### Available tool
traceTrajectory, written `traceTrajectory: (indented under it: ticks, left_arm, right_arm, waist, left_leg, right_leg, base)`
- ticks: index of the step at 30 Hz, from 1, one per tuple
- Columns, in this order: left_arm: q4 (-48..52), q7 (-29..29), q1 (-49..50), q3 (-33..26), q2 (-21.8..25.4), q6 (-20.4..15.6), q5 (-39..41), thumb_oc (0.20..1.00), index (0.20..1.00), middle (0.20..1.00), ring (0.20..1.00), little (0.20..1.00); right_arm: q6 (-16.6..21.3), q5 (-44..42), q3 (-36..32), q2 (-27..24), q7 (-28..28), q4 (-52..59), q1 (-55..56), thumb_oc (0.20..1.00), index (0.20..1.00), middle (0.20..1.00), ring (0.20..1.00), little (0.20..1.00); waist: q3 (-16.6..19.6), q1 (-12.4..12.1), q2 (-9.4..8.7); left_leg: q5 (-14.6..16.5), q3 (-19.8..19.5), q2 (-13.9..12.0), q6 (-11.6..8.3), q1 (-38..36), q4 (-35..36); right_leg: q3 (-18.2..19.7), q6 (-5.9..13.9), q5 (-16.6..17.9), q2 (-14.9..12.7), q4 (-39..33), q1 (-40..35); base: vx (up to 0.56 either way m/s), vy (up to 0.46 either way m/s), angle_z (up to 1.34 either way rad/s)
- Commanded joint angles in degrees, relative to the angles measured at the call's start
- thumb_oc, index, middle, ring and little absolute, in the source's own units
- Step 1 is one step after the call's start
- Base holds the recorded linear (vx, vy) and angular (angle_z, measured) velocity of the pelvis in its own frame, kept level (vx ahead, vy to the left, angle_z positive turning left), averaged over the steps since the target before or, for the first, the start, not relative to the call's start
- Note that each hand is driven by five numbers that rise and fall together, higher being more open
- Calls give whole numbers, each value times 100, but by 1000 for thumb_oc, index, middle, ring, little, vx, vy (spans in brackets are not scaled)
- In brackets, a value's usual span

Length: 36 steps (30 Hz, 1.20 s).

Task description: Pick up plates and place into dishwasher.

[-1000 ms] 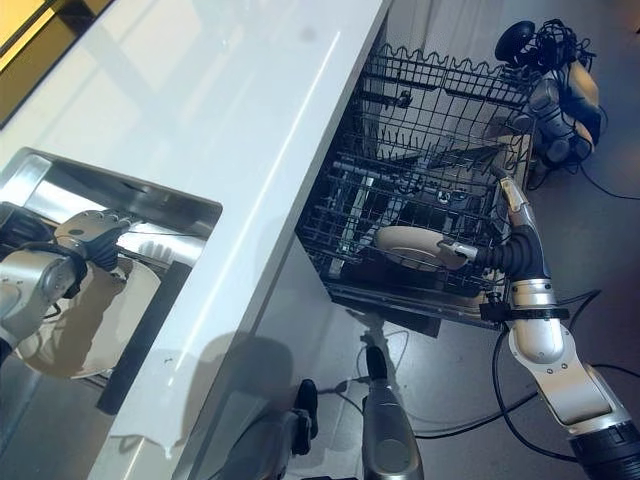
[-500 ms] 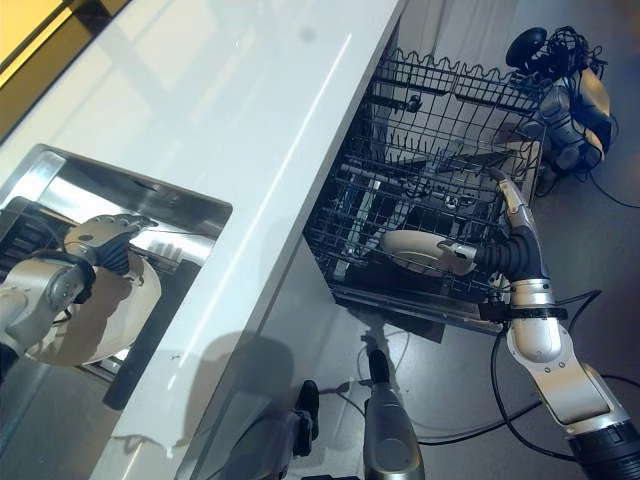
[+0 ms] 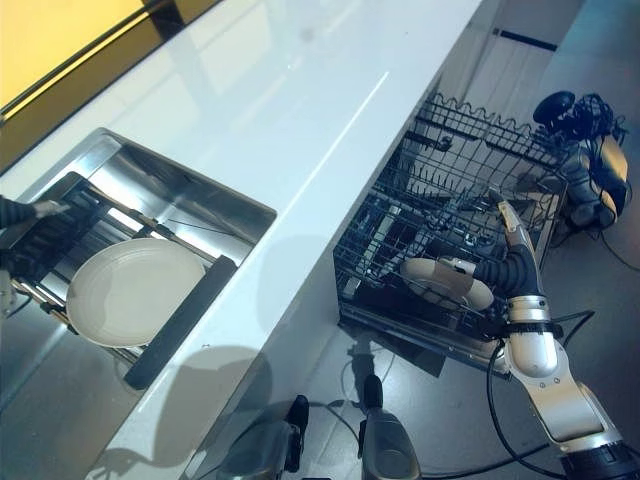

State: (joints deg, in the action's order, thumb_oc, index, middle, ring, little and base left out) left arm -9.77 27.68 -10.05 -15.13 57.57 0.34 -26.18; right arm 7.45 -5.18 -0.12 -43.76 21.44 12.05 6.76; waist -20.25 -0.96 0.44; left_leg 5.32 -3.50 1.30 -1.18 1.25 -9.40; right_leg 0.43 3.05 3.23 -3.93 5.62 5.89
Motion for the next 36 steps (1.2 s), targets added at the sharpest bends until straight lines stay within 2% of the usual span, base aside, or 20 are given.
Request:
traceTrajectory:
  ticks: [1,4,5,8,11,15,23,25,31,36]
  left_arm:
    - [168,-481,415,-262,462,-218,156,1000,1000,1000,1000,1000]
    - [547,-1677,810,-288,425,-121,783,1000,1000,1000,1000,1000]
    - [819,-2332,1092,-318,322,-103,1081,1000,1000,1000,1000,1000]
    - [1659,-3613,1896,-386,-28,153,1279,1000,1000,1000,1000,1000]
    - [2137,-4108,2422,-230,-172,414,1210,1000,1000,1000,1000,1000]
    - [2248,-4553,2433,157,131,650,1430,1000,1000,1000,1000,1000]
    - [2318,-4727,2270,661,616,993,1617,1000,1000,1000,1000,1000]
    - [2274,-4700,2226,718,690,1056,1329,1000,1000,1000,1000,1000]
    - [2009,-4068,2098,729,961,1005,188,1000,1000,1000,1000,1000]
    - [1856,-3346,1927,736,937,908,-722,1000,1000,1000,1000,1000]
  right_arm:
    - [162,-201,-300,-203,-33,521,307,1000,1000,1000,1000,1000]
    - [120,-273,-424,-216,-28,658,441,1000,1000,1000,1000,1000]
    - [91,-280,-506,-196,-27,755,533,1000,1000,1000,1000,1000]
    - [104,-297,-729,-171,-44,940,788,1000,1000,1000,1000,1000]
    - [144,-367,-811,-248,15,1013,929,1000,1000,1000,1000,1000]
    - [224,-544,-816,-526,120,967,896,1000,1000,1000,1000,1000]
    - [341,-699,-723,-935,433,907,830,1000,1000,1000,1000,1000]
    - [379,-694,-703,-976,474,861,811,1000,1000,1000,1000,1000]
    - [438,-692,-553,-1087,664,708,593,1000,1000,1000,1000,1000]
    - [495,-534,-392,-985,830,653,453,1000,1000,1000,1000,1000]
  waist:
    - [607,-4,-88]
    - [543,-50,-68]
    - [501,-81,-47]
    - [396,-156,18]
    - [300,-201,76]
    - [148,-174,118]
    - [-34,-146,195]
    - [-47,-144,205]
    - [-129,-166,206]
    - [-224,-187,169]
  left_leg:
    - [-16,163,392,73,325,-105]
    - [-25,131,385,71,318,-110]
    - [-38,108,384,73,326,-116]
    - [-90,67,382,70,345,-134]
    - [-125,35,385,75,337,-143]
    - [-158,65,388,80,449,-229]
    - [-252,124,401,74,544,-206]
    - [-264,133,399,71,565,-200]
    - [-275,152,397,52,705,-206]
    - [-261,150,380,54,866,-245]
  right_leg:
    - [19,886,-585,-421,394,-191]
    - [-8,906,-587,-401,433,-175]
    - [-24,913,-592,-395,461,-163]
    - [-65,915,-588,-396,511,-148]
    - [-93,924,-571,-395,542,-159]
    - [-123,938,-519,-425,586,-85]
    - [-190,967,-404,-483,465,-80]
    - [-200,970,-391,-498,436,-79]
    - [-227,980,-373,-533,353,-29]
    - [-226,995,-379,-540,337,70]
  base:
    - [11,-34,9]
    - [-15,-12,1]
    - [-39,-1,0]
    - [-22,6,1]
    - [-30,7,4]
    - [-77,11,9]
    - [-60,15,5]
    - [-42,13,1]
    - [-57,-3,2]
    - [-72,-23,2]
